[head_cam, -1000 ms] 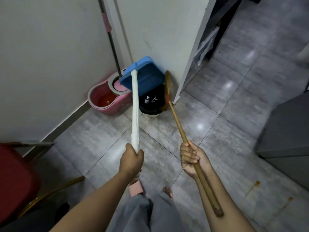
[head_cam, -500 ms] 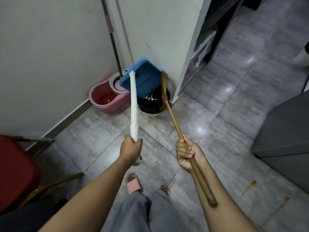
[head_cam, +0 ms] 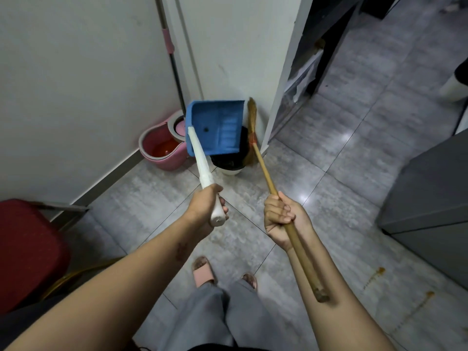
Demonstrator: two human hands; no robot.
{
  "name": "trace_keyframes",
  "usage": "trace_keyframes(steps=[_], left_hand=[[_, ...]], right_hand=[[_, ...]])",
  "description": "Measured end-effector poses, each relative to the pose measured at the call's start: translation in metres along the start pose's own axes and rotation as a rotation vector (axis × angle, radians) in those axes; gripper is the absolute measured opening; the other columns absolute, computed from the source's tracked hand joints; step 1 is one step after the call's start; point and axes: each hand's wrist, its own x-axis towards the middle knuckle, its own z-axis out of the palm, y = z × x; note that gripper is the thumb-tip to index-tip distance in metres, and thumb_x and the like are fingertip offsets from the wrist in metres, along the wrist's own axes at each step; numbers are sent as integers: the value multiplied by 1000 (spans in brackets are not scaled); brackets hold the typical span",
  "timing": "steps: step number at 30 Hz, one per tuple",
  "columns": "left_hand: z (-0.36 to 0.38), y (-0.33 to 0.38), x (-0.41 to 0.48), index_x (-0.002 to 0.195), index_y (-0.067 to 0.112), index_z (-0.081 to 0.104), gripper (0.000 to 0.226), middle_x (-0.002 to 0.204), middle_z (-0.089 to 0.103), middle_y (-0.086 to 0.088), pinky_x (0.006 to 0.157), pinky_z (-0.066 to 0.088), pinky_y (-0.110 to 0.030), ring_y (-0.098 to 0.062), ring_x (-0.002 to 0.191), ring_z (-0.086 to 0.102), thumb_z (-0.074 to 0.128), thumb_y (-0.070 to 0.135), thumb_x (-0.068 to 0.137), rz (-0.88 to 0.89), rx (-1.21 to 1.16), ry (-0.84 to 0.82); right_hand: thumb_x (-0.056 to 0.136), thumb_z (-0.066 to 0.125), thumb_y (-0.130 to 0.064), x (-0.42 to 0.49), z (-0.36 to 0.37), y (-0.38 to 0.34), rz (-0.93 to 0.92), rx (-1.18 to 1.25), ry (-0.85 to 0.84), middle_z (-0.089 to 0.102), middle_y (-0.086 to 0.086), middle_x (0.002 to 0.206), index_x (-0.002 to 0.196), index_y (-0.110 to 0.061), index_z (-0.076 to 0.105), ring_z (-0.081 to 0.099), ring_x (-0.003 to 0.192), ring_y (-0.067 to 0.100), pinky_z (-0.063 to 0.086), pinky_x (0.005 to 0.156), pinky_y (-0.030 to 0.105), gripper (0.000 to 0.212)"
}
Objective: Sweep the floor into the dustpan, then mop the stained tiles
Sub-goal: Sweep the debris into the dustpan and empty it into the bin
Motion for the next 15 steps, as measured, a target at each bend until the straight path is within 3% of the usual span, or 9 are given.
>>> trace_keyframes(steps=[4, 8, 15], left_hand=[[12, -2, -26, 83, 12, 43, 11, 55, 42, -1, 37, 38, -15, -11, 33, 42, 48, 14, 93, -125, -53, -73], [25, -5, -43, 85, 10, 44, 9, 56, 40, 0, 35, 37, -14, -10, 34, 41, 48, 13, 92, -198, -15, -136], [74, -18, -46, 91, 8, 44, 8, 55, 42, -1, 35, 38, -14, -9, 34, 42, 50, 13, 93, -256, 114, -221]], right_hand=[[103, 32, -23, -31, 23, 6, -46, 33, -26, 26, -10, 45, 62, -5, 47, 17, 33, -1, 28, 25, 14, 48], [104, 32, -25, -54, 33, 2, -100, 39, 23, 33, -7, 40, 59, -6, 45, 31, 23, 4, 26, 25, 14, 51], [106, 29, -28, -68, 19, -19, -223, 67, 170, 32, -5, 38, 64, -15, 36, 31, 22, 5, 26, 24, 13, 44]])
